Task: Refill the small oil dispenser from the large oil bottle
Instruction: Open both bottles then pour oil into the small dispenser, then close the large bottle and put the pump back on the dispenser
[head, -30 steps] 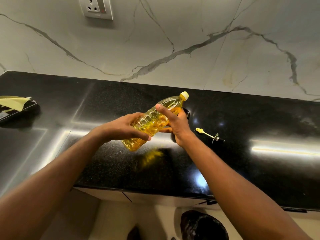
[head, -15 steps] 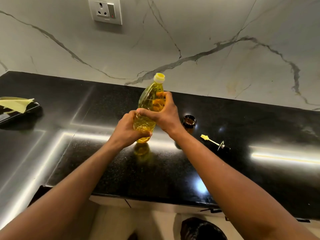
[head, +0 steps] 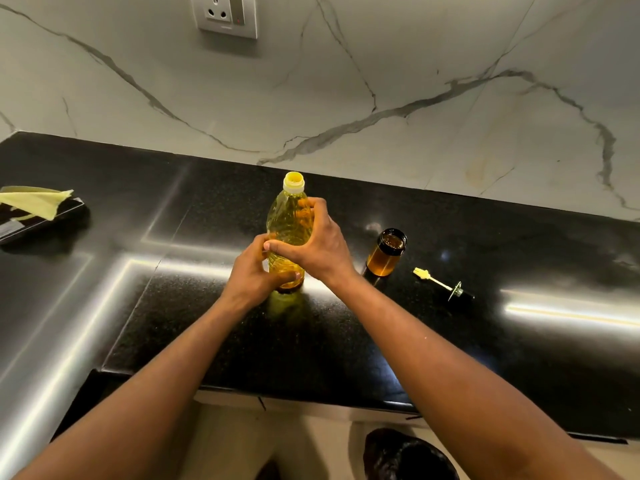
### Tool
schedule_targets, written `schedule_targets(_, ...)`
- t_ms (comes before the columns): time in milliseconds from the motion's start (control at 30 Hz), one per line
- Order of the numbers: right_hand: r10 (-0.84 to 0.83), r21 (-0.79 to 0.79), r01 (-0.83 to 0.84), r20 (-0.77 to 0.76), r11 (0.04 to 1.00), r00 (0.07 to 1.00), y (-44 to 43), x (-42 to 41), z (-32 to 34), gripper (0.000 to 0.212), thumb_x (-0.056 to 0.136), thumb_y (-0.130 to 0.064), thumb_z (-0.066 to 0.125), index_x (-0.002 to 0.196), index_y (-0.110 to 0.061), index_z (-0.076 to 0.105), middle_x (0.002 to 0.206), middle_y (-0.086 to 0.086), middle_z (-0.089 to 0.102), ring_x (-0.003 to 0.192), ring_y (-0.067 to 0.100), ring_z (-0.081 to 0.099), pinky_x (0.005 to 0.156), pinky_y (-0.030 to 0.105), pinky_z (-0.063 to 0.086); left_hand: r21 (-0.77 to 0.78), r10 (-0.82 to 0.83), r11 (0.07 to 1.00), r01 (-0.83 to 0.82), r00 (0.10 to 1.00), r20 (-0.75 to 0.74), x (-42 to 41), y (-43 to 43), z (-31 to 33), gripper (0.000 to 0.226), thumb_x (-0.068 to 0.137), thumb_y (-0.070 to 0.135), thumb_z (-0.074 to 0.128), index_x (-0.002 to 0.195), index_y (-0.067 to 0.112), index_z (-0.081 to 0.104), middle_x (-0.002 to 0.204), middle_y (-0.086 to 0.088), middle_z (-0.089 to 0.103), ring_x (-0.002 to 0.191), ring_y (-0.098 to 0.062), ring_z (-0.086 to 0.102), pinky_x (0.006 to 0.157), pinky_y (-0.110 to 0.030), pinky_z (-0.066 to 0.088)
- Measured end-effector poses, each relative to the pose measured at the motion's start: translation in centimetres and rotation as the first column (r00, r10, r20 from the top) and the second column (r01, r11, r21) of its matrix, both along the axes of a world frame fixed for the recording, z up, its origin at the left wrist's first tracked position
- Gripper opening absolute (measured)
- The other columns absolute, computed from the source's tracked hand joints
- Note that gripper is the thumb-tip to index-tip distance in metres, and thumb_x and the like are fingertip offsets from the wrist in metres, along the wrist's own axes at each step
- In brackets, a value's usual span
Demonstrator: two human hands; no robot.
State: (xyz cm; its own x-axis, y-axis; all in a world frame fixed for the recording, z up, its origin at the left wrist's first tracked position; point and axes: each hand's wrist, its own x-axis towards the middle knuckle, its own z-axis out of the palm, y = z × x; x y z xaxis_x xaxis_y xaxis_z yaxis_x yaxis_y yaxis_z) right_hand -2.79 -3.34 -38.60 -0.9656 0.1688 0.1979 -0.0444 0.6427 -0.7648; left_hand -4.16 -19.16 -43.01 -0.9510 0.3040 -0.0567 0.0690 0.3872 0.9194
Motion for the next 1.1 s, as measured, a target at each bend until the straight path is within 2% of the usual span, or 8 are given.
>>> schedule_targets(133,0.000,0.019,-0.001,0.035,1.000,0.999,-0.2,0.1,0.4,0.101,0.068,-0.067,0.087,0.146,-0.028,0.035,0.139,0.000,0.060,0.125,0.019,0.061,0.099,0.045,0.058,-0.042,-0.012,0.999,0.013,1.000,0.016,0.2,-0.2,0.3,0.087,0.067,0.037,0.095,0.141,0.030,0.049,0.134,0.008,0.060,0.123,-0.006,0.057,0.102,-0.042,0.054)
schedule_targets(200,0.003,0.012,-0.004,0.055,1.000,0.998,-0.1,0.3,0.8,0.104,0.068,-0.071,0.085,0.148,-0.029,0.034,0.142,-0.001,0.058,0.127,0.018,0.059,0.100,0.043,0.055,-0.114,0.024,0.993,-0.024,1.000,0.000,0.3,-0.1,0.8,0.113,0.059,0.055,0.093,0.152,0.031,0.035,0.148,0.001,0.046,0.138,-0.018,0.045,0.111,-0.052,0.047)
schedule_targets(267,-0.006,-0.021,0.007,0.055,1.000,0.998,0.2,0.6,1.4,0.104,0.070,-0.077,0.079,0.150,-0.030,0.034,0.146,0.000,0.055,0.131,0.018,0.056,0.101,0.041,0.052,-0.162,0.066,0.984,-0.073,0.997,-0.046,1.0,0.3,2.1,0.127,0.064,0.052,0.093,0.161,0.025,0.016,0.158,-0.005,0.029,0.147,-0.025,0.028,0.120,-0.050,0.034)
schedule_targets(467,-0.124,-0.164,0.105,-0.107,0.981,0.987,2.0,2.6,3.8,0.067,0.090,-0.068,0.064,0.141,-0.026,0.048,0.133,-0.003,0.061,0.118,0.011,0.060,0.092,0.038,0.055,-0.049,0.117,0.986,-0.158,0.875,-0.470,4.2,1.7,7.5,0.082,0.080,0.023,0.081,0.147,0.020,0.034,0.137,-0.004,0.040,0.125,-0.015,0.037,0.107,-0.043,0.041)
schedule_targets(633,-0.172,-0.161,0.133,-0.263,0.978,0.949,5.5,5.9,5.2,0.024,0.102,-0.036,0.065,0.120,-0.022,0.058,0.103,-0.006,0.066,0.093,0.007,0.066,0.076,0.037,0.060,-0.042,-0.036,0.999,0.015,0.825,-0.564,7.4,4.8,9.6,0.051,0.086,0.022,0.074,0.133,0.022,0.052,0.125,0.007,0.052,0.115,-0.013,0.048,0.100,-0.041,0.049)
schedule_targets(800,-0.160,0.005,0.170,-0.310,0.985,0.937,10.4,9.9,3.5,0.007,0.097,-0.012,0.068,0.103,-0.015,0.069,0.100,-0.002,0.067,0.086,0.008,0.063,0.073,0.028,0.054,-0.171,-0.201,0.978,0.118,0.756,-0.623,9.5,8.6,7.9,0.046,0.088,0.025,0.071,0.131,0.019,0.056,0.126,0.003,0.056,0.114,-0.014,0.053,0.097,-0.038,0.051)
schedule_targets(967,-0.131,0.185,0.146,-0.090,0.972,0.987,14.9,13.2,-0.3,0.022,0.090,-0.001,0.064,0.103,-0.013,0.077,0.100,0.003,0.073,0.092,0.019,0.068,0.085,0.039,0.057,-0.357,-0.388,0.905,0.230,0.789,-0.476,10.9,11.9,4.2,0.055,0.091,0.030,0.066,0.143,0.021,0.049,0.140,0.002,0.053,0.125,-0.020,0.050,0.103,-0.036,0.044)
schedule_targets(1100,-0.089,0.433,-0.055,0.307,0.900,0.948,16.4,14.9,-2.9,0.034,0.090,-0.019,0.062,0.121,-0.020,0.074,0.118,0.005,0.071,0.114,0.025,0.065,0.096,0.042,0.054,-0.573,-0.545,0.751,0.330,0.799,-0.254,12.1,13.7,0.7,0.065,0.096,0.037,0.061,0.154,0.025,0.035,0.155,0.001,0.041,0.141,-0.024,0.038,0.111,-0.044,0.036)
